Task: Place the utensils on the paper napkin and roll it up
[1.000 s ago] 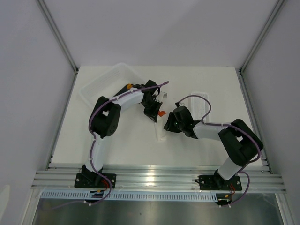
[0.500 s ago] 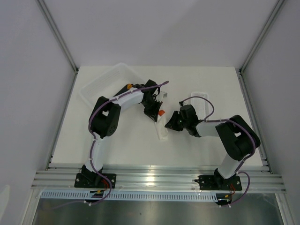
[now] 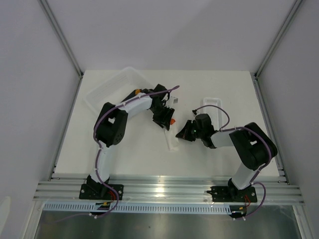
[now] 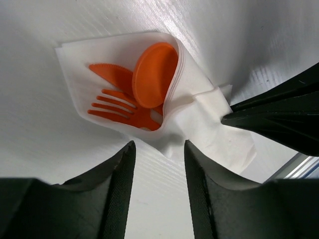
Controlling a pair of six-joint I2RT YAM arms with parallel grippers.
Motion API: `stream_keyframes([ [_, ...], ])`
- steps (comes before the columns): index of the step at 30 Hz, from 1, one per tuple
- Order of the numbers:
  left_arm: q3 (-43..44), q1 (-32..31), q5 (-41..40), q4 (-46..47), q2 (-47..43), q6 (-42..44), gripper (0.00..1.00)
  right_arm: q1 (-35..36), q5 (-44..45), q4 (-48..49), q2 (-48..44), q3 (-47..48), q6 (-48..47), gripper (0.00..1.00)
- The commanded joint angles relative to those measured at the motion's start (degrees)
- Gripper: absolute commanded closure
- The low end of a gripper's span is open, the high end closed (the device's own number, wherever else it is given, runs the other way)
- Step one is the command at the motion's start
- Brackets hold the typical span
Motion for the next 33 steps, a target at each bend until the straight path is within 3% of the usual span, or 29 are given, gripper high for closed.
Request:
stream_keyframes([
  [1, 0.2, 0.9, 0.7, -0.7, -6.1, 1.1, 0.51, -0.1, -0.6, 3.1, -2.9, -1.2, -0.4, 1.00],
  [14, -3.3, 3.5, 1.1, -4.6, -18.3, 6.2, 0.46, 0.1, 1.9, 5.2, -12.7, -3.0, -1.9, 1.00],
  [22, -3.9, 4.0, 2.9, -5.9, -19.8, 6.9, 0.45, 0.0, 2.1, 3.7, -14.4, -1.8, -3.0, 1.00],
  [27, -3.1, 4.7, 4.2, -8.5, -23.6, 9.1, 0.44, 0.1, 3.7, 0.6, -23.5, 0.2, -5.3, 1.00],
  [33, -1.1, 4.7, 9.3, -12.4, -33.0, 12.0, 0.33, 1.7, 6.4, -5.5, -37.1, 4.0, -10.9, 1.00],
])
